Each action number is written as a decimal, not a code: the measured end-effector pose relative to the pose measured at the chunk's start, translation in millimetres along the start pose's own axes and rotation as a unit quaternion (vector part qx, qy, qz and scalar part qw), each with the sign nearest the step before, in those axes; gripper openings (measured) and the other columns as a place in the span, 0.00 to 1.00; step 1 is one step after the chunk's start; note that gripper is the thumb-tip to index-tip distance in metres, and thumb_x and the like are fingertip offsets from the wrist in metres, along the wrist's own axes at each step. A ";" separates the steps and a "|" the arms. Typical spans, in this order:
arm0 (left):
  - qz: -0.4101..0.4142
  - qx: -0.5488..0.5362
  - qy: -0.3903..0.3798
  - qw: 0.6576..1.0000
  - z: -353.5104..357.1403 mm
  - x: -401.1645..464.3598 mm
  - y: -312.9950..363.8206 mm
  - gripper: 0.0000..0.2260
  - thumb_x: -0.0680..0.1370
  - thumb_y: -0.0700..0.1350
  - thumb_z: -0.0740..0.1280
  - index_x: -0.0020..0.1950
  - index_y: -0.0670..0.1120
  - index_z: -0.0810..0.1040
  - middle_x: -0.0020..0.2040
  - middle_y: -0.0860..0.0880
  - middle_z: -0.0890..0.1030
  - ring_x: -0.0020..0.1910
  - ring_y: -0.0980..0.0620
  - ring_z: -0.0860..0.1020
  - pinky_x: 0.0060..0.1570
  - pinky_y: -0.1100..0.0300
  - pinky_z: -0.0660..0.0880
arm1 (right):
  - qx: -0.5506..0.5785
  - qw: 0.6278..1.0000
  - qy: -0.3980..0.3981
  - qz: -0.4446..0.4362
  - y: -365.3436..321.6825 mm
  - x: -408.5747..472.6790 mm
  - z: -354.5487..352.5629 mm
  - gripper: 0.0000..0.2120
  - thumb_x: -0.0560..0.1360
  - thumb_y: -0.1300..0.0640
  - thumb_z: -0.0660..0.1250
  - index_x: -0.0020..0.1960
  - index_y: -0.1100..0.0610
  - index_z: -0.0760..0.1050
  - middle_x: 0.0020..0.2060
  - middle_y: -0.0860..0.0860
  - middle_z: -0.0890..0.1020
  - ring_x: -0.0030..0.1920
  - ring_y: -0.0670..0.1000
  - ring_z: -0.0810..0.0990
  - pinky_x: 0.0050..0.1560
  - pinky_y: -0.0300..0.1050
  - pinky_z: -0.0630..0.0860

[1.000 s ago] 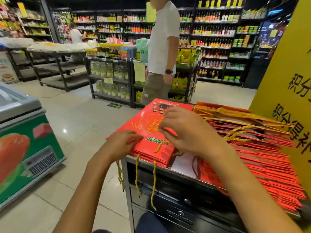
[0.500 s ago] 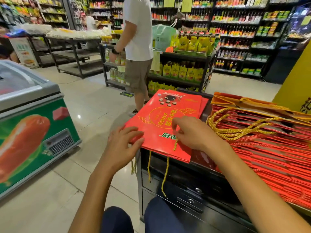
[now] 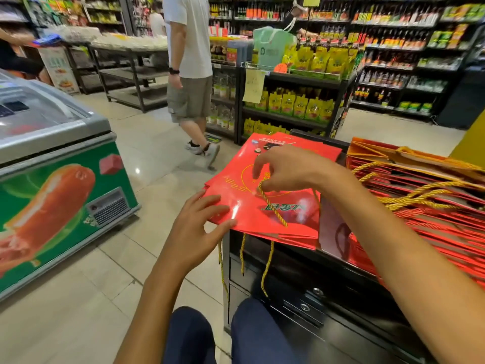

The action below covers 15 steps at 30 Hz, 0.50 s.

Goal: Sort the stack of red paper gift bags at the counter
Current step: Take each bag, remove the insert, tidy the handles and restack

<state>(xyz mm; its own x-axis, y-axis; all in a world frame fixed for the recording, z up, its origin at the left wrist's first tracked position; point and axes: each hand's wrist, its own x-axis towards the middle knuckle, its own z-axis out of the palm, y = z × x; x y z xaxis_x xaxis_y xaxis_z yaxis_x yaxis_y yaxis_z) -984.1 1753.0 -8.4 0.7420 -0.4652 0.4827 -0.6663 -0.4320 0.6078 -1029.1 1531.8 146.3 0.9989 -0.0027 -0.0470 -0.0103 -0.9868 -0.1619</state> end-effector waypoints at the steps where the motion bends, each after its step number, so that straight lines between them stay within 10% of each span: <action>1: -0.004 0.001 0.002 1.000 -2.4 -0.3 -0.7 0.16 0.76 0.58 0.74 0.61 0.53 0.85 0.67 0.57 0.79 0.76 0.55 0.66 0.72 0.58 0.63 | -0.078 0.997 0.015 -0.002 -3.2 -2.0 -5.2 0.12 0.73 0.46 0.72 0.56 0.43 0.80 0.39 0.41 0.79 0.47 0.49 0.80 0.38 0.44 0.68; 7: -0.039 -0.003 0.019 0.999 -15.9 -5.8 -14.3 0.22 0.76 0.65 0.70 0.64 0.55 0.83 0.70 0.57 0.77 0.77 0.57 0.65 0.74 0.51 0.64 | -0.188 0.976 0.109 -0.023 -2.9 -11.7 -26.9 0.10 0.75 0.54 0.70 0.54 0.42 0.80 0.44 0.47 0.75 0.50 0.57 0.79 0.44 0.49 0.70; 11: -0.035 -0.031 0.041 0.998 -12.0 -8.2 -8.5 0.20 0.75 0.64 0.71 0.63 0.55 0.83 0.68 0.59 0.78 0.76 0.58 0.67 0.73 0.45 0.67 | 0.070 0.989 0.116 -0.062 1.5 7.6 -27.1 0.10 0.74 0.60 0.71 0.52 0.48 0.84 0.34 0.44 0.81 0.35 0.44 0.82 0.37 0.45 0.76; 15: -0.040 -0.043 0.043 0.997 -6.0 -14.3 -1.7 0.21 0.75 0.66 0.68 0.61 0.56 0.83 0.67 0.61 0.79 0.75 0.60 0.67 0.72 0.44 0.68 | 0.297 0.954 0.048 -0.014 2.5 35.0 3.2 0.06 0.78 0.63 0.69 0.52 0.61 0.83 0.37 0.58 0.85 0.34 0.52 0.84 0.38 0.50 0.83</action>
<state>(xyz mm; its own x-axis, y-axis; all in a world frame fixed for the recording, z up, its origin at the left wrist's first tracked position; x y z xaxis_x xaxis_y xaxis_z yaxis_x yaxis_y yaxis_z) -993.2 1765.0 -12.6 0.7984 -0.3622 0.4810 -0.5989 -0.3947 0.6968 -994.3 1529.8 141.1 0.9984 -0.0213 0.0520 0.0206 -0.7208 -0.6928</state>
